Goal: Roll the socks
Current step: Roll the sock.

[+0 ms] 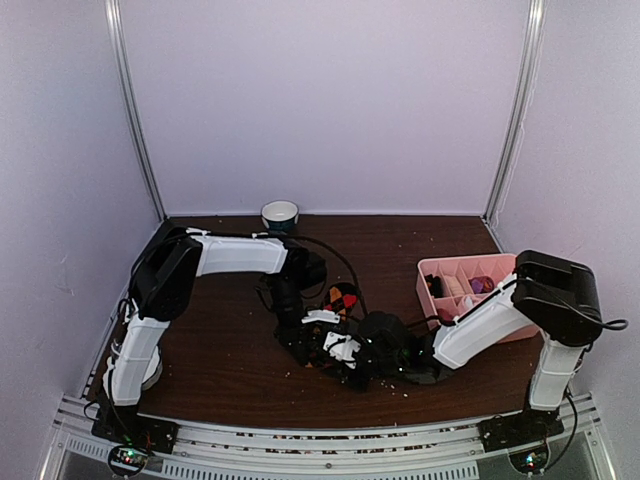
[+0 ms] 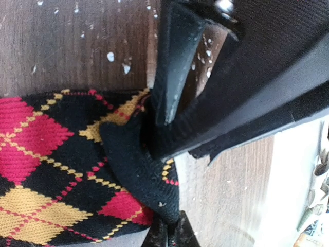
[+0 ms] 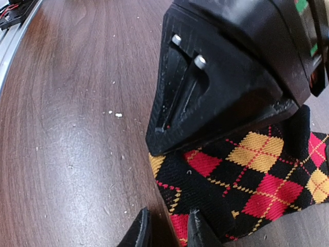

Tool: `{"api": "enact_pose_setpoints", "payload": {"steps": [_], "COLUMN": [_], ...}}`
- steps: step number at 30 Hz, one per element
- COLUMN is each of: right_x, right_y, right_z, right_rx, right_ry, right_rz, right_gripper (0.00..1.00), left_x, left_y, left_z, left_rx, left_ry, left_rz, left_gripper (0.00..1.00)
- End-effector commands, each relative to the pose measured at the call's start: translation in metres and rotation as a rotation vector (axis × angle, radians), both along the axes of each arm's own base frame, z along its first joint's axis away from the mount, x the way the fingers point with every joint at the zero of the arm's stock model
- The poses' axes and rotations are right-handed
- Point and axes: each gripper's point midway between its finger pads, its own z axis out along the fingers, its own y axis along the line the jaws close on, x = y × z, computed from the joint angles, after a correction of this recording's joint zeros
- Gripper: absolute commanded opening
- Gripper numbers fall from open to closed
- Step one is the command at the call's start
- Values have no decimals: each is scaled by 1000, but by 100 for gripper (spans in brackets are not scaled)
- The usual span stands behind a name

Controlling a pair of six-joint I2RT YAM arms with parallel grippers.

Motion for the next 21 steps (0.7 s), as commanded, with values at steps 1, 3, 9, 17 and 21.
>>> {"api": "enact_pose_setpoints", "payload": {"steps": [1,3,9,17,21], "right_x": [2,4,9,16,21], "right_y": [-1,-2,3,16,18], "right_z": [3,8,20,19,13], "right_rx": [-26,-16,-13,-14,-19], "right_ry": [-28,-62,-132,-154,-146], "right_rz": [13,14,39,66,68], "right_gripper": [29,37,41,42,42], "left_x": [7,6,3,0,-1], "left_y": [1,1,2,4,6], "left_z": [0,-4,-13,-12,-12], "left_rx": [1,9,27,31,36], "left_ry": [-36,-27,-2,20,27], "left_rz": [-7,-7,-7,-21,-26], "left_gripper": [2,0,0,0,0]}}
